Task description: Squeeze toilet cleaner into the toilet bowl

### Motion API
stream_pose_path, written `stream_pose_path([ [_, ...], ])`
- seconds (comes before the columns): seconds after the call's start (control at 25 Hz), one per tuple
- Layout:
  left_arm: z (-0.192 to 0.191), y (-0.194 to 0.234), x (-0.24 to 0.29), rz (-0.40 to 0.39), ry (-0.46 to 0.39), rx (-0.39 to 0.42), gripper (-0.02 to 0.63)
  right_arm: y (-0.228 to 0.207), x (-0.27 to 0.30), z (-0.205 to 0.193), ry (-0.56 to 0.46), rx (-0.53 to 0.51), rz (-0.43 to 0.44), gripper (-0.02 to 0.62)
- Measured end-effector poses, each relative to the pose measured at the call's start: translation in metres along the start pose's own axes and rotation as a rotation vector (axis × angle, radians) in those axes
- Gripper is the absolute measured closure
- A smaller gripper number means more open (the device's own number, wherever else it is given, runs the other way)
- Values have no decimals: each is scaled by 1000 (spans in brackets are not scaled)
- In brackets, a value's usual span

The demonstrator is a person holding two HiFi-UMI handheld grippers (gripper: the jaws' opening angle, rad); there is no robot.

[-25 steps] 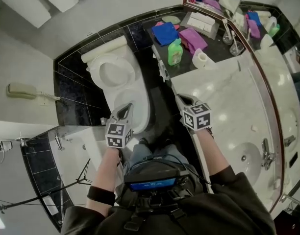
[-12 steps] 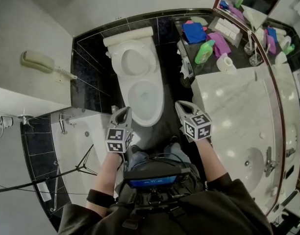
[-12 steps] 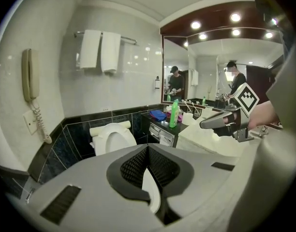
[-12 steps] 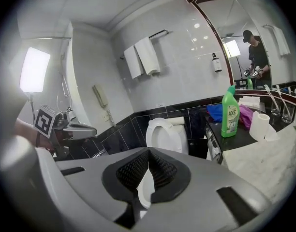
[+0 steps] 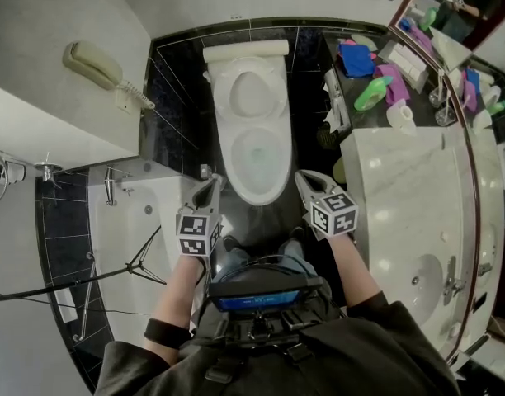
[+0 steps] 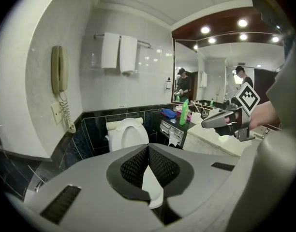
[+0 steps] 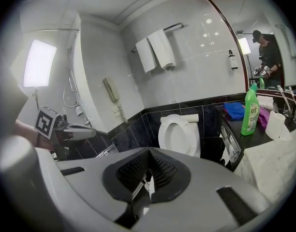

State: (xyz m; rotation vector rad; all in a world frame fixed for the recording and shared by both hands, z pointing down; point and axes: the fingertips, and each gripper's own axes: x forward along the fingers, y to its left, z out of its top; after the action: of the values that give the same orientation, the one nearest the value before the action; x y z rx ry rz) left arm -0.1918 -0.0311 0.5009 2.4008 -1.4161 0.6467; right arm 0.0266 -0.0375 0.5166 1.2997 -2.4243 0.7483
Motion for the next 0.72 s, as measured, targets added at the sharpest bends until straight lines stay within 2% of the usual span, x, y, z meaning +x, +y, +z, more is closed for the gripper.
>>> stream_pose_path([
  [0.36, -6, 16, -17, 27, -12, -32, 600, 10, 4, -4, 33, -23, -6, 594],
  [0.72, -6, 13, -15, 21, -16, -35, 600, 8, -1, -11, 54, -45, -23, 594],
])
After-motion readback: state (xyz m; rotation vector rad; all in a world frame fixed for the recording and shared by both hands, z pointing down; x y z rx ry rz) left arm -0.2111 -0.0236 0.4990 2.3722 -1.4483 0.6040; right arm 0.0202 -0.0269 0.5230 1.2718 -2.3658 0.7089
